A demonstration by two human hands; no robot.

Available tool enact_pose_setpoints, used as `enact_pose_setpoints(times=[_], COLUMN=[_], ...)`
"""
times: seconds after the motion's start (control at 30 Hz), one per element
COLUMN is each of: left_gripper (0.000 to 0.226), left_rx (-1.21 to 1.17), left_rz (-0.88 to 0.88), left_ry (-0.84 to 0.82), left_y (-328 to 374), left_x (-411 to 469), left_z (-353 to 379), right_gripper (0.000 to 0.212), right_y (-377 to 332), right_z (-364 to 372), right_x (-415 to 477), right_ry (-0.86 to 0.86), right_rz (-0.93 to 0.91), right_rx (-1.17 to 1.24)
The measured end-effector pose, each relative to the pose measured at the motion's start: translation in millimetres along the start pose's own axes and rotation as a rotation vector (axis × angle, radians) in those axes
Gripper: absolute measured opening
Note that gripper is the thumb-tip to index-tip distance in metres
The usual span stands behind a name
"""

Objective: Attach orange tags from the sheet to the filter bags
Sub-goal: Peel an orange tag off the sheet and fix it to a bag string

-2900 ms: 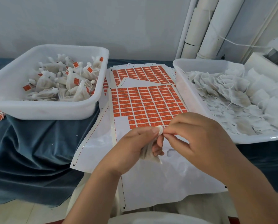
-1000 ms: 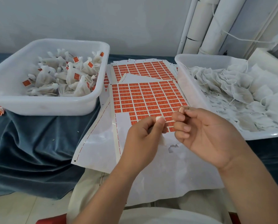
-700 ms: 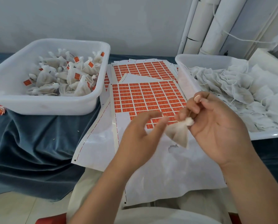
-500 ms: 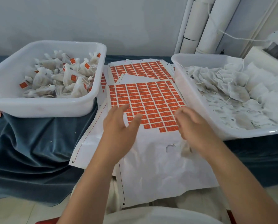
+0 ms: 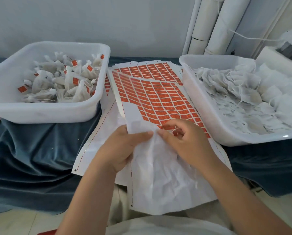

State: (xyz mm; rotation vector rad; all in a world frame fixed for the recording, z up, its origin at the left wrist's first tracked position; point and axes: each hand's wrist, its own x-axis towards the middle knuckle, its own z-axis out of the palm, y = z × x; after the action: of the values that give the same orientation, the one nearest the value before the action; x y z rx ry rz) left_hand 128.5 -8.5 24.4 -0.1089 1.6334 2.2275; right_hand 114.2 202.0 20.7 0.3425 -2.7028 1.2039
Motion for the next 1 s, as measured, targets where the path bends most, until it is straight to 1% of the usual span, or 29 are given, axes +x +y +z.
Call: enact_pose_setpoints(times=[0.07, 0.13, 0.2, 0.27, 0.43, 0.53, 0.63, 0.73, 0.8, 0.87, 0.93, 0.97, 1.0], left_gripper=[0.039, 0.035, 0.03, 0.025, 0.024, 0.027, 0.032, 0.044, 0.049, 0.055, 0.059, 0.059, 0.06], left_rx=[0.064, 0.203, 0.39, 0.476, 0.517, 0.506, 0.502, 0.493, 0.488, 0.488, 0.496, 0.506, 0.516], left_rz=[0.058, 0.094, 0.144, 0.186, 0.207, 0.189, 0.169, 0.165, 0.173, 0.188, 0.201, 0.199, 0.192], left_ry=[0.031, 0.086, 0.18, 0.246, 0.255, 0.239, 0.239, 0.224, 0.207, 0.202, 0.218, 0.228, 0.238], left_y=[-5.2, -4.8, -4.0, -4.8, -4.9, -3.4, -2.3, -0.8, 0.8, 2.2, 2.9, 3.4, 4.1], left_x=[1.9, 2.4, 0.1, -1.1, -3.0, -4.8, -5.7, -7.3, -8.3, -9.4, -10.6, -11.3, -11.8], left_z=[5.2, 8.7, 10.4, 12.8, 17.8, 18.4, 19.1, 19.2, 19.9, 21.4, 23.0, 23.7, 24.0], right_gripper=[0.028, 0.028, 0.024, 0.022, 0.032, 0.036, 0.033, 0.023, 0.017, 0.013, 0.028, 0.03, 0.027], right_y=[-2.5, -4.0, -5.1, -5.8, -8.1, -9.1, -8.6, -2.9, -2.4, -5.7, -7.4, -7.7, -8.0], right_z=[0.4, -2.4, -4.4, -4.3, -2.6, -1.0, -1.7, -5.8, -9.2, -9.5, -6.6, -5.7, -5.6], right_x=[-0.8, -0.8, -0.9, -1.8, -2.7, -1.3, 1.4, 3.1, 2.9, 1.0, -1.4, -1.7, -1.8], right_ry=[0.044, 0.07, 0.054, 0.041, 0.11, 0.157, 0.194, 0.219, 0.21, 0.153, 0.103, 0.1, 0.095], right_rz=[-0.096, -0.179, -0.263, -0.322, -0.33, -0.304, -0.254, -0.188, -0.158, -0.175, -0.213, -0.23, -0.241], right_rx=[-0.092, -0.143, -0.207, -0.26, -0.281, -0.237, -0.19, -0.08, 0.019, 0.011, -0.059, -0.079, -0.076])
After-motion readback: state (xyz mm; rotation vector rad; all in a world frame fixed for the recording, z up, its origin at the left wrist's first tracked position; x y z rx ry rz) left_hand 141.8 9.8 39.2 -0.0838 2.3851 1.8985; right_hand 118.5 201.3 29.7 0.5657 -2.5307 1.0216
